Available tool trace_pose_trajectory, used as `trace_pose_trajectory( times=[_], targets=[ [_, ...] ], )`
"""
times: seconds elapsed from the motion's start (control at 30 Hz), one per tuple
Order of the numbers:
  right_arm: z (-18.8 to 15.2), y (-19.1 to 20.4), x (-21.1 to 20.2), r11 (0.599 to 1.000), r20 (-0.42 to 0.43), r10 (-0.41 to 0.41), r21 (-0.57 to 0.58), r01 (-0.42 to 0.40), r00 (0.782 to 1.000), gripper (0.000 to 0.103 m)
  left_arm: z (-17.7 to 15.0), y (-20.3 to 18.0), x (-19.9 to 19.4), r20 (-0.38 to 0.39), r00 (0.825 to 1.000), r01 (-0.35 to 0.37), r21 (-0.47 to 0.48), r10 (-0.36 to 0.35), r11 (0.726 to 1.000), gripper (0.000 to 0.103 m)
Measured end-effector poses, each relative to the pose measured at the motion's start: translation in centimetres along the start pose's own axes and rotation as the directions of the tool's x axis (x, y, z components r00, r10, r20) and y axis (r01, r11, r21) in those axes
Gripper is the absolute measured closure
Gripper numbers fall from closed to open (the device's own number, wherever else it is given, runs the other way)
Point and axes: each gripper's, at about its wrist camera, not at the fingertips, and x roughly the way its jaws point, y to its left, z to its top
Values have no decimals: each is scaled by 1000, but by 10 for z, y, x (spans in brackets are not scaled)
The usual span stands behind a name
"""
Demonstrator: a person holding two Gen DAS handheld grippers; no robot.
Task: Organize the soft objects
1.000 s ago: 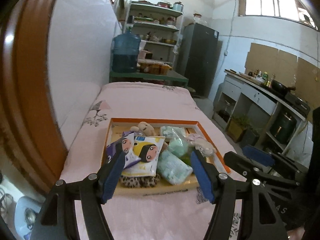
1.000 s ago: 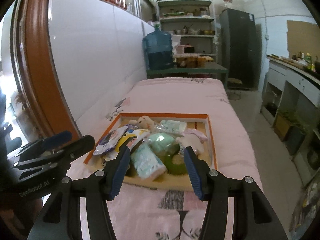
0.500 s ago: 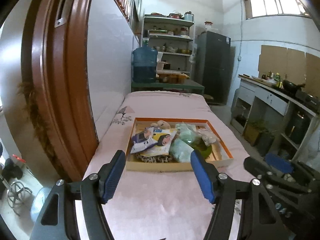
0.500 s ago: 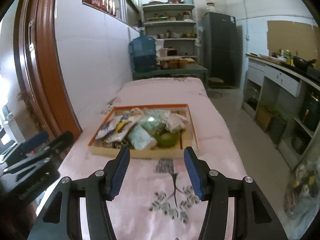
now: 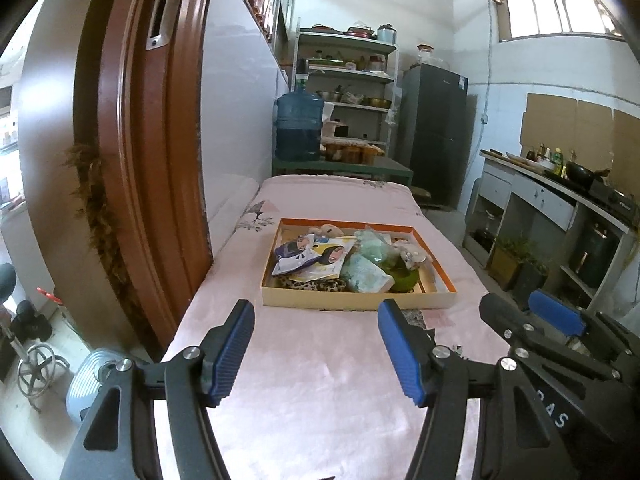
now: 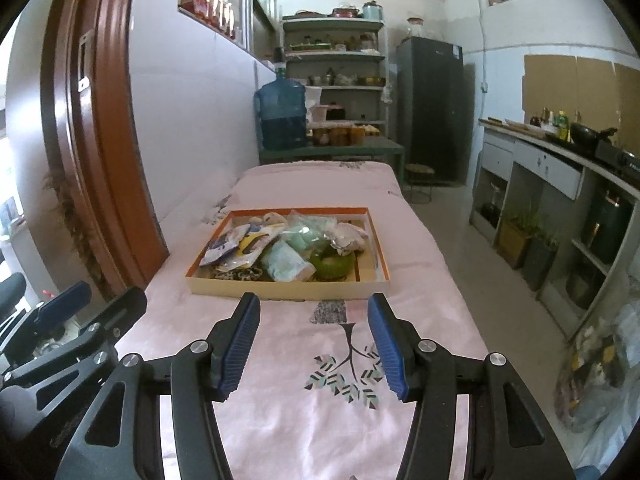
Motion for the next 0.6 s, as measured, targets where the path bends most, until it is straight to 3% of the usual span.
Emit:
trace_pose_trajectory(
  times=[0.6],
  targets=[
    [2, 4, -3, 1000, 1, 16, 2, -16, 1000, 45, 0, 2, -3, 5, 1000, -9, -8, 9, 1000, 39]
  ],
)
